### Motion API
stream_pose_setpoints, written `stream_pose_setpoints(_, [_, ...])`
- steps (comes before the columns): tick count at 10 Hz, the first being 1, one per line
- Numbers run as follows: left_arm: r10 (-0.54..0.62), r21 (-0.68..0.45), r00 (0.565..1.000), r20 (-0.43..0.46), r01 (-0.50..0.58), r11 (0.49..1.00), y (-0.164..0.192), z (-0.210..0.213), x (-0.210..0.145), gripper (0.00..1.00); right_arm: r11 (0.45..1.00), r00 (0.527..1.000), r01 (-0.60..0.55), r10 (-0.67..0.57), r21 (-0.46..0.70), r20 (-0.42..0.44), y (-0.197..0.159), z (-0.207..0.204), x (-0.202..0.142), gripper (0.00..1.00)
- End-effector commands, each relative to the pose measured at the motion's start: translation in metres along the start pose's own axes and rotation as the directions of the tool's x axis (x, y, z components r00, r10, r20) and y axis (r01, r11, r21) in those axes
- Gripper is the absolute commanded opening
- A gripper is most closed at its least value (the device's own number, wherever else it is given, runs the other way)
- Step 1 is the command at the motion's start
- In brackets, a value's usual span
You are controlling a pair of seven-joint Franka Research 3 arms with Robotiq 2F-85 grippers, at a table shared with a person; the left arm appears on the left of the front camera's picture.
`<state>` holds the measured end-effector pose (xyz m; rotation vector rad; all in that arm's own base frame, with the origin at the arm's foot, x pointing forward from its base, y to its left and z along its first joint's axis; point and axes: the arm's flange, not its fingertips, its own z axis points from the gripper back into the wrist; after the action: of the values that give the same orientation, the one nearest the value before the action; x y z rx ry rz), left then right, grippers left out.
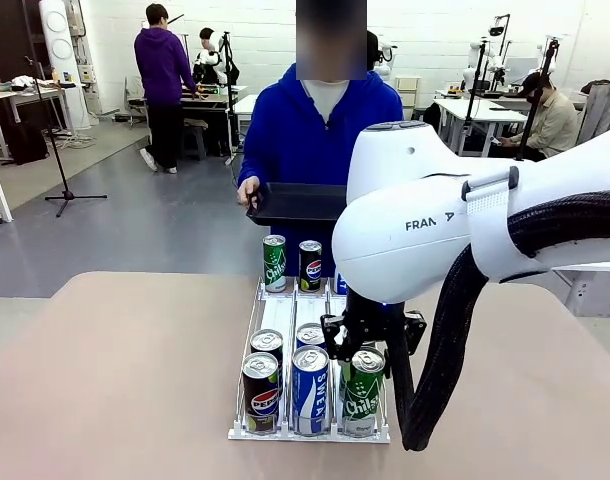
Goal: Retrieve and hand over the desired beverage to the person.
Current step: Pick up a can of the same type that the person held from the Automatic Can Dispenser.
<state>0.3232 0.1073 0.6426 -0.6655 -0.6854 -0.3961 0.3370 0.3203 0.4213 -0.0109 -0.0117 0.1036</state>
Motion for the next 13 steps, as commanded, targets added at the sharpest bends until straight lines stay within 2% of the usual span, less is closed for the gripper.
stream_pose_setpoints(1, [-0.02, -0.013, 1.0, 0.011, 0.021, 1.0, 0.002, 0.002, 0.001, 1.0, 1.0, 1.0, -0.014, 0.014, -0.002, 0.005, -0.002, -0.003, -0.001, 0.0])
stream_pose_setpoints(2, [-0.02, -0.013, 1.0, 0.011, 0.021, 1.0, 0.002, 0.002, 0.001, 1.0, 1.0, 0.996, -0.005, 0.006, 0.012, -0.09, 0.0, 0.009, -0.01, 0.0])
stream_pose_setpoints(4, [-0.02, -0.013, 1.0, 0.011, 0.021, 1.0, 0.002, 0.002, 0.001, 1.0, 0.999, 0.977, 0.037, -0.033, 0.016, -0.21, -0.003, 0.064, -0.034, 0.0])
stream_pose_setpoints(7, [-0.02, -0.013, 1.0, 0.011, 0.021, 1.0, 0.002, 0.002, 0.001, 1.0, 0.993, 0.981, 0.111, -0.103, 0.04, -0.166, -0.014, 0.165, -0.054, 0.0])
stream_pose_setpoints(10, [-0.02, -0.013, 1.0, 0.011, 0.021, 1.0, 0.002, 0.002, 0.001, 1.0, 0.987, 0.986, 0.144, -0.138, 0.066, -0.09, -0.019, 0.244, -0.056, 0.0])
stream_pose_setpoints(13, [-0.02, -0.013, 1.0, 0.011, 0.021, 1.0, 0.002, 0.002, 0.001, 1.0, 0.984, 0.984, 0.164, -0.158, 0.064, -0.087, -0.022, 0.279, -0.024, 0.0])
